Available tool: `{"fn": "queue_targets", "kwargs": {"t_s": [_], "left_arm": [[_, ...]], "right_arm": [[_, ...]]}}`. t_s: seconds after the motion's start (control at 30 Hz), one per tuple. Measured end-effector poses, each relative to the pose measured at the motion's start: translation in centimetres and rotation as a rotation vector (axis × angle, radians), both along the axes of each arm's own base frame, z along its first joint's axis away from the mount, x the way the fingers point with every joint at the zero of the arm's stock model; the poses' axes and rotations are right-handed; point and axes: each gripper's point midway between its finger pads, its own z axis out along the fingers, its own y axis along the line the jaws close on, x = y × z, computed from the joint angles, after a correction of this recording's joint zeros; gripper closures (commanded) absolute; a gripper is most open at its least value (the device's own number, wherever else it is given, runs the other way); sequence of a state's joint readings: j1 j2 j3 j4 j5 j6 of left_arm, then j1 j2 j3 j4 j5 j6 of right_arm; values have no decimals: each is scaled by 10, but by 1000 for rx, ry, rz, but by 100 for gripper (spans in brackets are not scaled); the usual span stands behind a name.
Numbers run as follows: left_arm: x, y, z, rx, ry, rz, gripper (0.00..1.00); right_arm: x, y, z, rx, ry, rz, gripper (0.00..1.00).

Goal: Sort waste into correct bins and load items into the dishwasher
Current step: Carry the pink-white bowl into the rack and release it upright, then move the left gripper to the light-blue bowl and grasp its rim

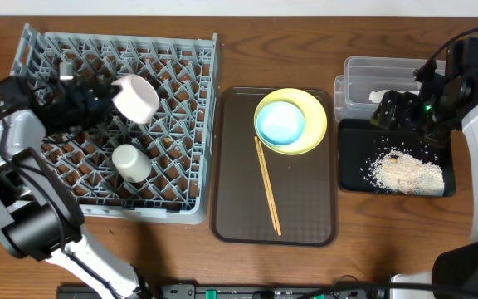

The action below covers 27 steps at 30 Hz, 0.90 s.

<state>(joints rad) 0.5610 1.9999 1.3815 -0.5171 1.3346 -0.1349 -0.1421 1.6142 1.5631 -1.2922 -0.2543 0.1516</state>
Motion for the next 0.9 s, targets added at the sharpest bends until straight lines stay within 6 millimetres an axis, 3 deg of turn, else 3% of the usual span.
{"fn": "queue_targets", "kwargs": {"t_s": [0.2, 0.53, 0.63, 0.73, 0.9], "left_arm": [[-7, 25, -9, 24, 50, 71, 20], [-15, 46, -8, 34, 86, 134, 13], [-20, 49, 5, 110, 95, 163, 12], [-27, 48, 33, 243, 79, 199, 12], [-40, 22, 80, 448, 33, 216, 12]], "right_arm": [[0, 0, 0, 0, 1, 0, 1], [-2, -1, -1, -4, 9, -1, 1], [-2, -1, -1, -9, 10, -2, 1], [-2, -2, -1, -12, 11, -3, 1], [-2, -3, -1, -17, 11, -4, 1]]}}
